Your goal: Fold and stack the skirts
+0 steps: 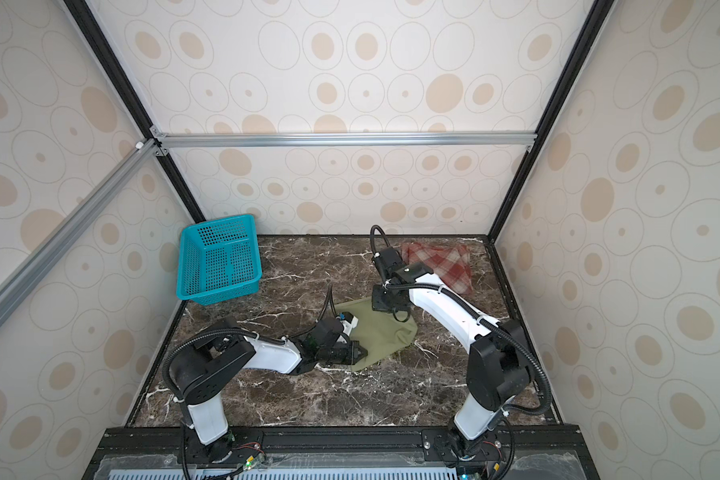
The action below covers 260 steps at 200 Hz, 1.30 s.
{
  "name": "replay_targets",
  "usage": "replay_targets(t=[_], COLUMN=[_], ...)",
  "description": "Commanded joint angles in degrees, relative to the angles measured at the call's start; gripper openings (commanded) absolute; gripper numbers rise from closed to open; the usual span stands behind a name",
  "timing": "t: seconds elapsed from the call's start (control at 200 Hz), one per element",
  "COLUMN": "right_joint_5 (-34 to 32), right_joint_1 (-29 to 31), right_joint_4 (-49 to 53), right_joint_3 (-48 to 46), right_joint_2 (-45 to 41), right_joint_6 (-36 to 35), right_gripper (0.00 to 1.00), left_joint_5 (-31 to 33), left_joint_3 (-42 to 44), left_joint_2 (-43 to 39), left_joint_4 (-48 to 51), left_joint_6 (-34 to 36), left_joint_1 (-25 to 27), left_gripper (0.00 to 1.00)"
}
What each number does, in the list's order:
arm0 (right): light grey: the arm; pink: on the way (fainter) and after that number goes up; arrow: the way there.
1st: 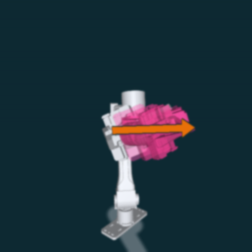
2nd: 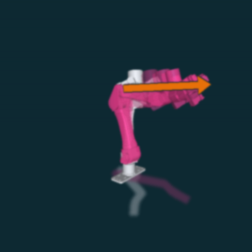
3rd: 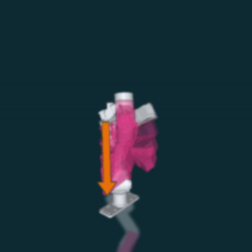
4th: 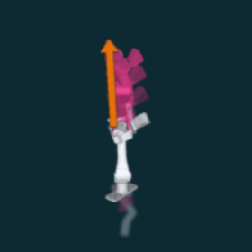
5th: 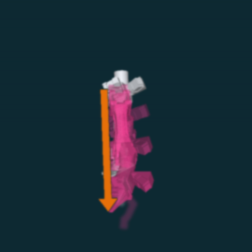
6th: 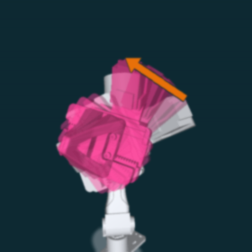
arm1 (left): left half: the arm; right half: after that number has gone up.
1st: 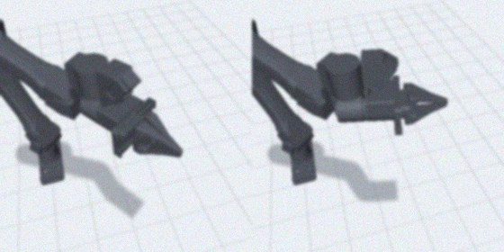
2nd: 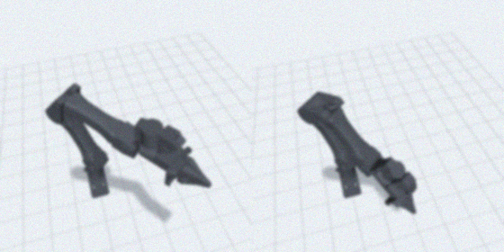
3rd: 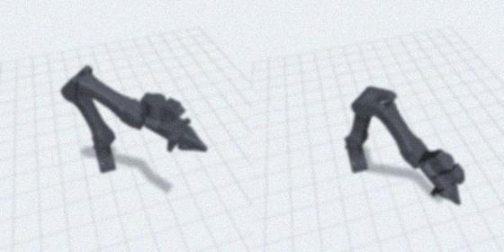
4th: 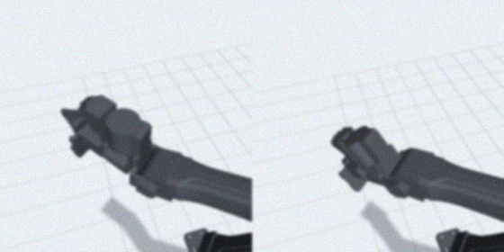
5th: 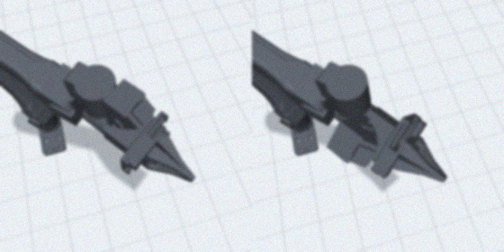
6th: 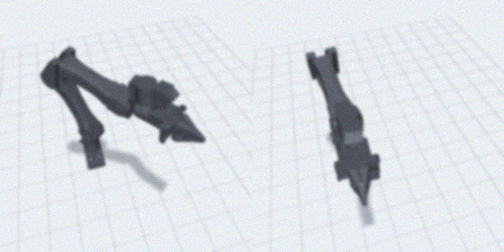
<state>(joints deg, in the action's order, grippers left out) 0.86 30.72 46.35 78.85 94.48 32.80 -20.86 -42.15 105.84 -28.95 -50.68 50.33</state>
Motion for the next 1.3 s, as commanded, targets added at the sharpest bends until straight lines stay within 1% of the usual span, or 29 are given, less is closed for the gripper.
replay_targets(t=[0.0,0.155,0.285,0.41,0.52,0.66,0.76,0.93,1.14,1.295], right_joint_5=[1.21,0.98,2.34,2.33,2.31,2.22,2.38,2.22,1.54,1.0], right_joint_1=[1.52,2.99,3.6,4.09,4.04,4.09,4.08,4.26,4.69,5.82], right_joint_4=[-3.03,-6.96,-10.92,-12.11,-12.37,-12.65,-12.86,-12.46,-11.53,-11.39], right_joint_3=[-2.4,-6.39,-9.85,-11.21,-11.6,-11.61,-11.37,-10.66,-9.44,-8.25], right_joint_2=[-1.13,-1.0,-1.39,-1.07,-1.0,-1.09,-0.87,-0.61,-0.41,-0.01], right_joint_6=[3.78,6.48,8.57,9.31,9.39,9.36,9.28,9.08,9.09,9.79], right_gripper=[0.0,0.0,0.0,0.0,0.0,0.0,0.0,0.0,0.0,0.0], left_joint_5=[-0.18,0.22,0.65,0.4,1.43,6.99,9.88,9.2,6.04,5.02], left_joint_3=[0.06,0.57,1.14,1.52,1.48,-0.16,-0.17,0.42,2.5,2.69], left_joint_2=[2.29,1.91,1.01,-1.06,-5.21,-10.2,-11.86,-10.26,-6.34,-4.71], left_joint_4=[-0.53,-1.88,-1.9,-0.96,3.92,16.92,21.24,19.51,10.9,7.98], left_joint_6=[-2.47,-3.19,-3.47,-4.14,-3.26,2.1,4.33,4.95,2.22,1.33], left_joint_1=[0.86,0.84,0.89,0.83,0.87,0.48,-0.09,-0.58,-0.49,-0.2], left_gripper=[0.0,0.0,0.0,0.0,0.0,0.0,0.0,0.0,0.0,0.0])
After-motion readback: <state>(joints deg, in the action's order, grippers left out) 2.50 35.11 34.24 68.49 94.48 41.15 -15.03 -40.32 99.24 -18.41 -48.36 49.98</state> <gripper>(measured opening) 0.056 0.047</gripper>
